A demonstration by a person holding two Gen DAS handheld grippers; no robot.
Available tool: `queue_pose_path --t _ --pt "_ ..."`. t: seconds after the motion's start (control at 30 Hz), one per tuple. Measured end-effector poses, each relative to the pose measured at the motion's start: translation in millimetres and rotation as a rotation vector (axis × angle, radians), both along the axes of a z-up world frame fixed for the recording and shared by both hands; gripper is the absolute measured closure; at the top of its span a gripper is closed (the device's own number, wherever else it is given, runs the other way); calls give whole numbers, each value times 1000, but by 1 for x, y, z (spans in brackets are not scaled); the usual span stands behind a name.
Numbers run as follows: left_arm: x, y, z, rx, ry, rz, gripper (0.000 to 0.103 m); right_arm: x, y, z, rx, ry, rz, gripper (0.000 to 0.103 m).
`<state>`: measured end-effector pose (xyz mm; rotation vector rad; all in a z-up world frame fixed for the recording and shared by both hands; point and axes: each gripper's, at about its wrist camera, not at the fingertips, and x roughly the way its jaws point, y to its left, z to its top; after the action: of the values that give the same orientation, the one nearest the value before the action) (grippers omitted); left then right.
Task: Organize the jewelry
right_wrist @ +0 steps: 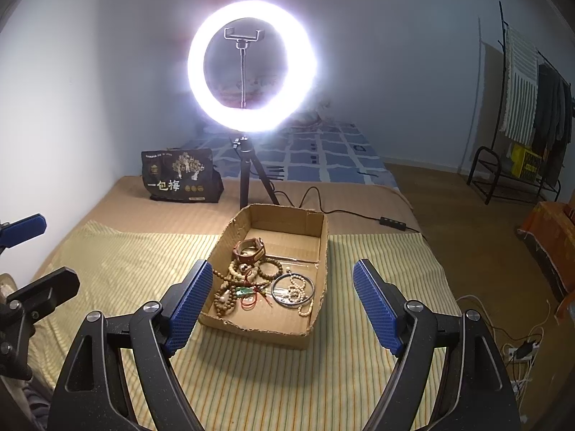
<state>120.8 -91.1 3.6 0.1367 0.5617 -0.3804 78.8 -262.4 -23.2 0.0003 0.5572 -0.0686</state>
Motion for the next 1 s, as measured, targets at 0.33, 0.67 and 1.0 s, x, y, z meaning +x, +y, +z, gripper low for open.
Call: queue_pose_path --t 0.33,0.67,1.0 --pt "0 1 -1 -1 0 5 1 -1 1 1 -14 -4 -4 23" --pt "1 1 -2 1 0 5 1 -1 0 0 -17 -8 -7 23" --pt "1 1 -1 0 0 6 1 -1 -1 0 -18 -7 -6 23"
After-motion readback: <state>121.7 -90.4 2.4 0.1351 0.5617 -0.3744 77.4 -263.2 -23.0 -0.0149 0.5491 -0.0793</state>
